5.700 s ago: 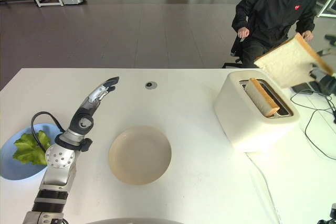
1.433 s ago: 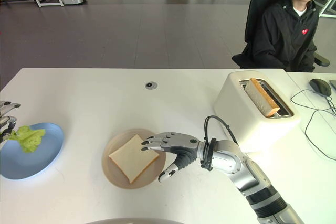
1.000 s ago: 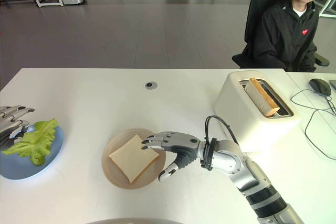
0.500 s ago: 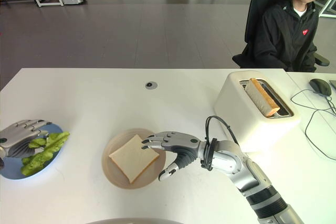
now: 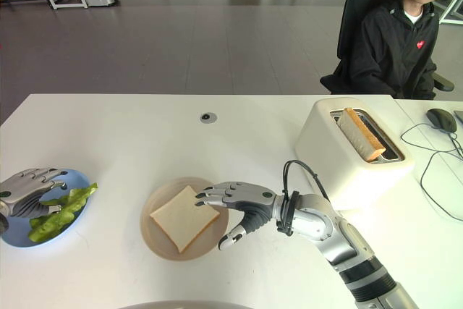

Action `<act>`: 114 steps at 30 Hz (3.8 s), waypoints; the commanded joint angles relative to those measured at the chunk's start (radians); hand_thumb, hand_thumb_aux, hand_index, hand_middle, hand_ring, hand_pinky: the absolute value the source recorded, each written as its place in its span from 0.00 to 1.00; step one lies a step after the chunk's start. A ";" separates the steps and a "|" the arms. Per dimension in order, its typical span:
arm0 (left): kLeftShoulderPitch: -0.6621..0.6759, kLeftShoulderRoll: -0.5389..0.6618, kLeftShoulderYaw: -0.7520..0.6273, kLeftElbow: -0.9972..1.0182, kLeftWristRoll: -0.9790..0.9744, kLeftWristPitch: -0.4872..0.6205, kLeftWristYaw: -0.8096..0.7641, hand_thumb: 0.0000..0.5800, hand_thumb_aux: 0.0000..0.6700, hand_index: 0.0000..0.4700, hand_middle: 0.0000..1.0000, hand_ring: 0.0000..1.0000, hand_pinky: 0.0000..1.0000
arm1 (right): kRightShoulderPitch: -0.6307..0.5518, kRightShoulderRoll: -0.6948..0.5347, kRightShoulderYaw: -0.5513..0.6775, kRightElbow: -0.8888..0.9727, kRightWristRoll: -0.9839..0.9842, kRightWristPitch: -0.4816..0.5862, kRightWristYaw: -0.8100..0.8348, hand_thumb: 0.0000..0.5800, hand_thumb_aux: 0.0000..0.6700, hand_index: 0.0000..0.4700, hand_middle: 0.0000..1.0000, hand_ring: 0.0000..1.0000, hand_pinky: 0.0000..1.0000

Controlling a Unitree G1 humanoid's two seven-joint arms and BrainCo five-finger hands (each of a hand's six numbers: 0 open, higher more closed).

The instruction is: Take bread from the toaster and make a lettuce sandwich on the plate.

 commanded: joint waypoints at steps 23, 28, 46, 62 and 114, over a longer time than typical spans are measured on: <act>-0.030 -0.011 -0.074 -0.012 -0.014 0.010 0.028 1.00 1.00 1.00 0.00 0.00 0.00 | 0.004 -0.004 -0.004 -0.018 -0.016 0.010 0.007 0.00 0.00 0.00 0.00 0.00 0.00; 0.053 0.021 0.067 -0.131 -0.062 0.002 0.032 1.00 1.00 1.00 0.00 0.00 0.00 | 0.000 -0.003 -0.007 -0.013 -0.019 0.007 0.002 0.00 0.00 0.00 0.00 0.00 0.00; -0.191 -0.338 -0.397 -0.728 -0.059 -0.102 -0.389 1.00 1.00 1.00 0.00 0.00 0.00 | -0.020 -0.060 -0.187 0.087 0.007 0.006 -0.073 0.00 0.00 0.00 0.00 0.00 0.00; -0.255 -0.362 -0.391 -0.636 0.127 -0.113 -0.393 1.00 1.00 1.00 0.00 0.00 0.00 | -0.020 -0.044 -0.157 0.072 0.011 0.005 -0.063 0.00 0.00 0.00 0.00 0.00 0.00; -0.149 -0.588 -0.095 -0.370 -0.469 -0.205 -0.104 0.00 0.00 0.00 0.00 0.00 0.00 | 0.128 -0.283 -0.630 0.173 -0.177 0.403 -0.244 1.00 1.00 1.00 0.00 0.00 0.00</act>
